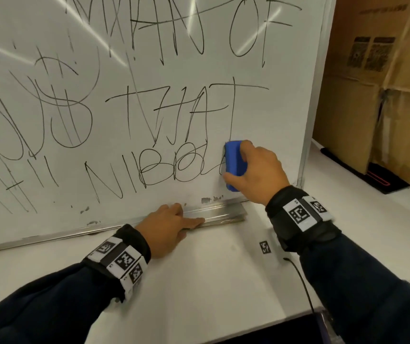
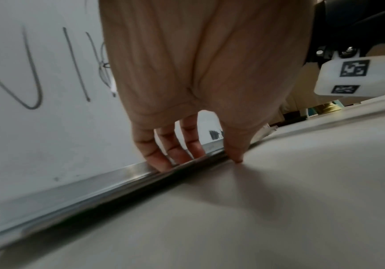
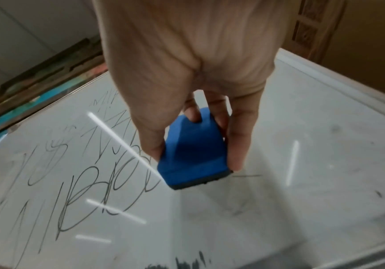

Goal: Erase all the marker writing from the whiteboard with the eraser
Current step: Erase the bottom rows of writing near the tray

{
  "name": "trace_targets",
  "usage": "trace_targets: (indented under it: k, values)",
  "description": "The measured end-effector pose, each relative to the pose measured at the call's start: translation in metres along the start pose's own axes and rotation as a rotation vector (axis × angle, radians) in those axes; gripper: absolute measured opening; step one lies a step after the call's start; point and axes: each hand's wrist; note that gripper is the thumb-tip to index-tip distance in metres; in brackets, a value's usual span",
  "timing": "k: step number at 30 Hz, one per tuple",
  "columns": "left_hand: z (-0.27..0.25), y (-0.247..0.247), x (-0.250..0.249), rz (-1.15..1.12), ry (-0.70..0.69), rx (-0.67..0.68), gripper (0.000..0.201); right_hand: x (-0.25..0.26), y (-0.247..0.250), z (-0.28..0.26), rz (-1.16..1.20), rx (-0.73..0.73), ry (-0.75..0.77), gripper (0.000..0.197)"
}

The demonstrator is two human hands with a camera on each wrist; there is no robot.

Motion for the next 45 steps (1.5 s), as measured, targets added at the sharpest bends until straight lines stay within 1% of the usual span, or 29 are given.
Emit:
trace_targets:
  k: [1, 4, 5, 6, 9, 10, 11, 12, 14, 15, 16, 17, 19, 20, 21, 22, 25, 26, 27, 30, 31, 32, 35, 36, 37, 40, 41, 42, 45]
  values:
    - [0.001, 0.001, 0.006, -0.036, 0.0, 0.013, 0.049, 0.002, -0.001, 0.0, -0.009, 0.029, -0.002, 0.061]
    - [0.002, 0.006, 0.024, -0.103, 0.032, 0.019, 0.04, 0.01, -0.018, -0.014, -0.04, 0.292, -0.038, 0.062]
    - [0.0, 0.007, 0.029, -0.106, 0.048, 0.003, 0.037, 0.011, -0.02, -0.017, -0.035, 0.31, -0.039, 0.06]
    - [-0.002, 0.007, 0.035, -0.104, 0.064, -0.018, 0.035, 0.012, -0.017, -0.015, -0.021, 0.27, -0.028, 0.059]
    - [-0.013, 0.007, 0.048, -0.132, 0.123, -0.04, 0.029, 0.013, 0.001, 0.001, -0.022, -0.012, 0.032, 0.058]
    - [-0.017, 0.009, 0.052, -0.145, 0.137, -0.039, 0.028, 0.013, 0.003, 0.004, -0.011, -0.06, 0.031, 0.058]
    - [-0.02, 0.01, 0.055, -0.159, 0.147, -0.037, 0.027, 0.014, 0.001, 0.003, -0.004, -0.044, 0.019, 0.059]
    - [-0.021, 0.012, 0.057, -0.178, 0.154, -0.038, 0.026, 0.015, -0.004, -0.001, -0.015, 0.035, 0.004, 0.062]
    - [-0.024, 0.014, 0.061, -0.205, 0.161, -0.047, 0.024, 0.021, -0.022, -0.014, -0.042, 0.271, -0.028, 0.069]
    - [-0.026, 0.014, 0.062, -0.212, 0.164, -0.049, 0.023, 0.024, -0.029, -0.018, -0.039, 0.328, -0.029, 0.07]
    - [-0.029, 0.012, 0.064, -0.22, 0.169, -0.053, 0.024, 0.026, -0.031, -0.019, -0.023, 0.313, -0.02, 0.068]
    - [-0.031, 0.01, 0.066, -0.229, 0.171, -0.059, 0.024, 0.029, -0.029, -0.016, -0.01, 0.235, 0.0, 0.063]
    - [-0.035, 0.006, 0.07, -0.24, 0.172, -0.065, 0.027, 0.031, -0.018, -0.004, -0.032, 0.021, 0.036, 0.052]
    - [-0.036, 0.005, 0.07, -0.239, 0.169, -0.065, 0.028, 0.031, -0.012, 0.0, -0.04, -0.056, 0.033, 0.05]
    - [-0.036, 0.004, 0.071, -0.236, 0.165, -0.064, 0.029, 0.03, -0.011, 0.002, -0.036, -0.08, 0.022, 0.051]
    - [-0.035, 0.003, 0.072, -0.234, 0.158, -0.063, 0.03, 0.03, -0.014, 0.001, -0.031, -0.043, 0.014, 0.053]
    - [-0.034, 0.003, 0.07, -0.222, 0.143, -0.067, 0.03, 0.039, -0.033, -0.013, -0.032, 0.237, 0.038, 0.053]
    - [-0.035, 0.003, 0.07, -0.223, 0.141, -0.065, 0.03, 0.041, -0.036, -0.015, -0.019, 0.269, 0.046, 0.051]
    - [-0.036, 0.003, 0.072, -0.23, 0.141, -0.059, 0.031, 0.044, -0.034, -0.013, -0.006, 0.233, 0.055, 0.051]
    - [-0.04, 0.003, 0.078, -0.254, 0.13, -0.049, 0.03, 0.047, -0.02, 0.002, -0.022, -0.03, 0.077, 0.049]
    - [-0.04, 0.003, 0.079, -0.261, 0.125, -0.046, 0.029, 0.047, -0.019, 0.004, -0.019, -0.064, 0.077, 0.049]
    - [-0.039, 0.004, 0.079, -0.265, 0.118, -0.045, 0.029, 0.049, -0.021, 0.003, -0.022, -0.042, 0.074, 0.049]
    - [-0.036, 0.005, 0.079, -0.268, 0.113, -0.045, 0.027, 0.058, -0.041, -0.007, -0.021, 0.214, 0.076, 0.055]
    - [-0.035, 0.006, 0.079, -0.27, 0.117, -0.045, 0.026, 0.059, -0.045, -0.008, -0.019, 0.233, 0.088, 0.055]
    - [-0.034, 0.005, 0.08, -0.271, 0.122, -0.042, 0.026, 0.06, -0.044, -0.006, -0.02, 0.192, 0.105, 0.054]
    - [-0.034, 0.004, 0.081, -0.265, 0.13, -0.04, 0.026, 0.058, -0.034, 0.007, -0.038, -0.022, 0.122, 0.049]
    - [-0.033, 0.004, 0.08, -0.261, 0.133, -0.042, 0.027, 0.059, -0.034, 0.008, -0.031, -0.034, 0.116, 0.05]
    - [-0.033, 0.004, 0.08, -0.255, 0.135, -0.045, 0.027, 0.061, -0.035, 0.006, -0.024, 0.003, 0.113, 0.05]
    - [-0.031, 0.006, 0.078, -0.25, 0.136, -0.047, 0.027, 0.072, -0.051, -0.006, -0.024, 0.233, 0.123, 0.051]
Point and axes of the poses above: each hand's wrist, its own z-axis towards the middle knuckle, its own y-axis out of the back of the hand, x = y × z, and after that the axes turned 14 degrees about y, right-handed
